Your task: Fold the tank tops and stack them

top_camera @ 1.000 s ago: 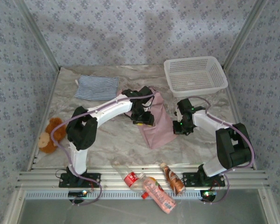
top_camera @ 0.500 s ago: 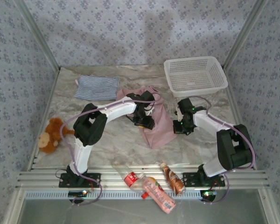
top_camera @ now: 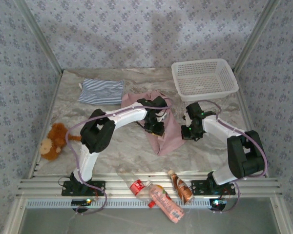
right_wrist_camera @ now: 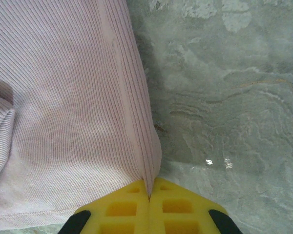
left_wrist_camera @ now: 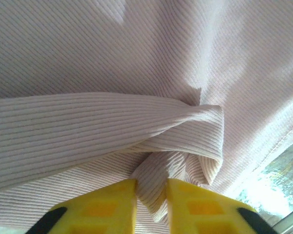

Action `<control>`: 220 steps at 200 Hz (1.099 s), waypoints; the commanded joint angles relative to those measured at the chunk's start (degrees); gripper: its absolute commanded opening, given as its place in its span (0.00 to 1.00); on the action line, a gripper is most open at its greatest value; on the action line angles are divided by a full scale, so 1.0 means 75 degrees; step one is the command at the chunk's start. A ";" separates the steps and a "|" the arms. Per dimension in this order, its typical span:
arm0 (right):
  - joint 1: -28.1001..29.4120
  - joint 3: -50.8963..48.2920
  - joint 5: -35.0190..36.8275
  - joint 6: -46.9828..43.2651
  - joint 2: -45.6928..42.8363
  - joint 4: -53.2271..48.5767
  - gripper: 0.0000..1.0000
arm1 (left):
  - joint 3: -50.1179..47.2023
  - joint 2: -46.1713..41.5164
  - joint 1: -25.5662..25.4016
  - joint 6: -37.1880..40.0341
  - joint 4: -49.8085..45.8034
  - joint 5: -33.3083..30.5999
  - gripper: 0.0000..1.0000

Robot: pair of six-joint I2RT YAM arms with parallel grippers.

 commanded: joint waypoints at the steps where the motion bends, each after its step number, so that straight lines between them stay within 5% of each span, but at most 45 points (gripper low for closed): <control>1: -0.0049 0.0076 -0.0012 -0.0017 -0.0127 -0.0147 0.04 | 0.0150 -0.0366 0.0023 -0.0091 -0.0079 -0.0200 0.16; 42: -0.0050 0.0123 -0.0058 -0.0012 -0.0170 -0.0200 0.04 | 0.0104 -0.0770 0.0089 -0.0210 -0.0019 -0.0304 0.00; 71: -0.0072 0.0190 -0.0032 -0.0006 -0.0309 -0.0365 0.04 | 0.0203 -0.1083 0.0113 -0.0258 -0.0244 -0.0549 0.00; 151: -0.0535 0.0652 0.0085 -0.0261 -0.2114 -0.0398 0.02 | -0.0131 -0.3791 0.0950 -0.1629 -0.1425 -0.3593 0.00; 220: -0.0625 0.2124 -0.0501 -0.0129 -0.2979 0.1041 0.02 | 0.1110 -0.4848 0.1200 -0.1662 -0.2154 -0.5063 0.00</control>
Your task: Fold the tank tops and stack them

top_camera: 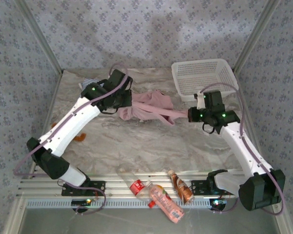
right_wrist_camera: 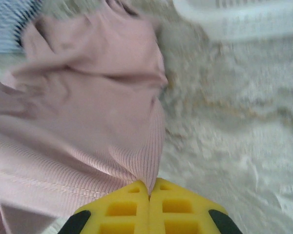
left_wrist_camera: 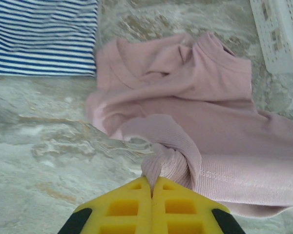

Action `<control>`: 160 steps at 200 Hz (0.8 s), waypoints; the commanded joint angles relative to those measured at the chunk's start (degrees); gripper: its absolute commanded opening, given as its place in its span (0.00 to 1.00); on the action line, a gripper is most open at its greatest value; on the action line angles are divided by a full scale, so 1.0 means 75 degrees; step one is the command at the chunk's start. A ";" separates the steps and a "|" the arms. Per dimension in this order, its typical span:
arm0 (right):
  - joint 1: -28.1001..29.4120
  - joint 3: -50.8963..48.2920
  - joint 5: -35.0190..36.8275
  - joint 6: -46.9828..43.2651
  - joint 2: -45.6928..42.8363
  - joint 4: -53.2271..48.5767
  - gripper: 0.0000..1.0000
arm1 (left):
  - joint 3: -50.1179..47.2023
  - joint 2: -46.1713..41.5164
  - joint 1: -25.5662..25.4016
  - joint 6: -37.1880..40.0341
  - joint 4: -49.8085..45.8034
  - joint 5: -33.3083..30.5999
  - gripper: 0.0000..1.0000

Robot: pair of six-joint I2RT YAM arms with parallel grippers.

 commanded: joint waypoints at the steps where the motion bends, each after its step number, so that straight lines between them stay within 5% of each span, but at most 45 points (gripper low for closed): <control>1: -0.0019 0.0762 -0.0272 -0.0024 -0.0263 0.0736 0.02 | 0.0656 -0.0310 0.0022 0.0009 -0.0393 -0.0875 0.00; 87: 0.0218 0.3721 -0.0741 -0.0150 0.0422 0.1632 0.02 | 0.2765 -0.0705 0.0451 0.0644 -0.0063 -0.1776 0.00; 120: 0.0228 0.4314 -0.0760 -0.0320 0.1019 0.1725 0.02 | 0.2606 -0.0610 0.0933 0.0313 0.0043 -0.0884 0.00; 160: 0.0362 0.4111 -0.0767 -0.0117 0.1483 0.1619 0.02 | 0.0219 -0.1031 0.0980 -0.0766 0.0667 0.0450 0.00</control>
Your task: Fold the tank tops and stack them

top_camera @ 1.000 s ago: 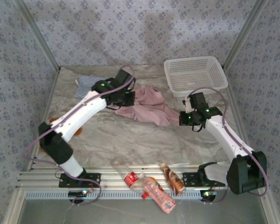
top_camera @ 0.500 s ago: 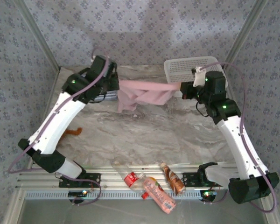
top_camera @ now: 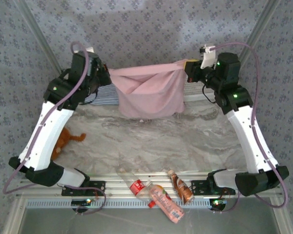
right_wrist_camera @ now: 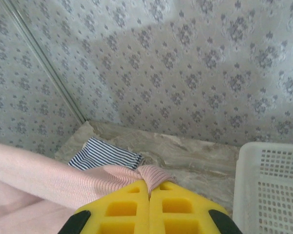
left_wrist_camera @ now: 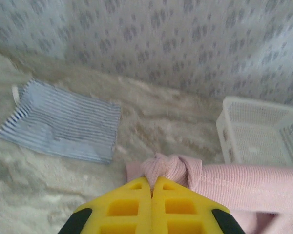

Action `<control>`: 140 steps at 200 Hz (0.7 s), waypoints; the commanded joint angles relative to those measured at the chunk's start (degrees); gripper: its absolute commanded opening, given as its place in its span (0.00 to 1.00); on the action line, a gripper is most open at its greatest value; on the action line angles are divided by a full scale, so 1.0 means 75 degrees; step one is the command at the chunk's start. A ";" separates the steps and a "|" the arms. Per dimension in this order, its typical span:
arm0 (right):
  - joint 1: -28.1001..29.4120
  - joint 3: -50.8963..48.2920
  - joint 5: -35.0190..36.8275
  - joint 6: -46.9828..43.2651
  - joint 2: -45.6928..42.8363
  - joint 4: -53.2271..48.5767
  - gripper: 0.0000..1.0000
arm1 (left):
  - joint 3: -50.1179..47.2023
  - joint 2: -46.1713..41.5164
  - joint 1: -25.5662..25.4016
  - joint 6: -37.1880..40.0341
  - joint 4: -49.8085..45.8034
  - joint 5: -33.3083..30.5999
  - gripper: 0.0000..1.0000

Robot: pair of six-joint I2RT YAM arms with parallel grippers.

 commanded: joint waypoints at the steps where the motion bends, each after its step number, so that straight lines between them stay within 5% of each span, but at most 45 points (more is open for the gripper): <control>1: 0.0109 -0.0014 -0.0055 0.0041 0.0152 0.0041 0.02 | -0.1315 -0.0216 0.0047 -0.0760 0.0343 0.0996 0.00; 34: 0.0231 -0.0542 -0.0222 0.0149 0.0191 -0.0131 0.02 | -0.3219 -0.0852 0.0188 -0.1435 0.0933 0.1396 0.00; 96: 0.0505 -0.0232 -0.0673 -0.0266 -0.0157 0.0094 0.02 | -0.2976 -0.1232 0.0817 -0.1384 0.0668 0.1635 0.00; 140: 0.0713 -0.1750 -0.0701 0.0073 -0.0771 -0.0625 0.01 | -0.5686 -0.2151 0.0443 -0.2855 0.1615 0.2471 0.00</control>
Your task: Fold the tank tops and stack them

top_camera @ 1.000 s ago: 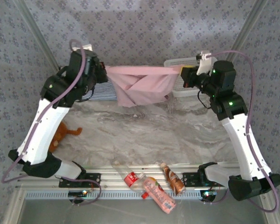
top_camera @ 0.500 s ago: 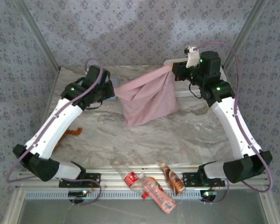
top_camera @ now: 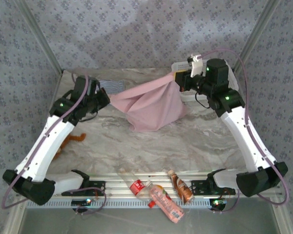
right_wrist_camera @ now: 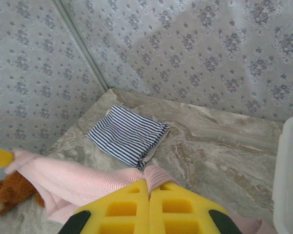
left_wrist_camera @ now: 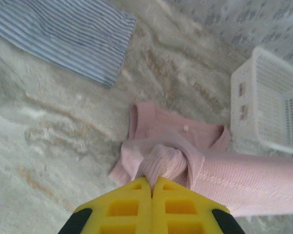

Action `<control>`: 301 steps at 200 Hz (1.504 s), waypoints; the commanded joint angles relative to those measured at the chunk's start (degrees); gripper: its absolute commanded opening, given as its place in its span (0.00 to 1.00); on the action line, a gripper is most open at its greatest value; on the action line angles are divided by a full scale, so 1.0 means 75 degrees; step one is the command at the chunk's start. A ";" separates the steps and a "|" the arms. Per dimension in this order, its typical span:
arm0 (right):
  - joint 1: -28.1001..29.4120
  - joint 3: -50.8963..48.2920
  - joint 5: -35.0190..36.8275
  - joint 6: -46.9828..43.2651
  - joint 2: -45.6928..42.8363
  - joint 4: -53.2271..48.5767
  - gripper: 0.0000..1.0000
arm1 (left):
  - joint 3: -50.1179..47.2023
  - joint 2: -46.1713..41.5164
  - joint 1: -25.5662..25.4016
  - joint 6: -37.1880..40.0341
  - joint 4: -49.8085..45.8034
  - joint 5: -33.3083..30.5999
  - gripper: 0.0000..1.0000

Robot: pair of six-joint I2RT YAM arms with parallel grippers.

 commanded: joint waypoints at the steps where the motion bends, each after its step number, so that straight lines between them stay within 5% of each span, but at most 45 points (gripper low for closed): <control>1: 0.0142 -0.0941 -0.0100 0.0208 -0.0518 -0.0524 0.01 | -0.1544 -0.0397 -0.0325 -0.1083 0.0461 0.0630 0.00; 42: 0.0374 -0.2823 0.0187 0.0786 -0.1242 -0.1185 0.01 | -0.4032 -0.0770 -0.1293 -0.2611 0.1832 0.0893 0.00; 89: 0.0414 -0.4165 0.0325 0.0943 -0.1412 -0.1263 0.01 | -0.5061 -0.0210 -0.2028 -0.3224 0.2437 0.0916 0.07; 150: 0.0345 -0.5092 0.0227 0.0938 -0.1450 -0.1126 0.00 | -0.4705 -0.0118 -0.2118 -0.2364 0.0739 0.0511 0.37; 187: 0.0251 -0.5252 0.0199 0.0915 -0.1431 -0.1088 0.00 | -0.4028 0.0405 -0.2461 -0.1221 0.0827 0.0411 0.49; 246: -0.0029 -0.5283 0.0167 0.0755 -0.1504 -0.1220 0.00 | -0.2703 0.2601 -0.2892 -0.0102 -0.0162 -0.0035 0.47; 301: -0.0196 -0.5469 0.0136 0.0752 -0.1721 -0.1313 0.00 | -0.2809 0.2668 -0.2473 0.0363 -0.0242 -0.0216 0.42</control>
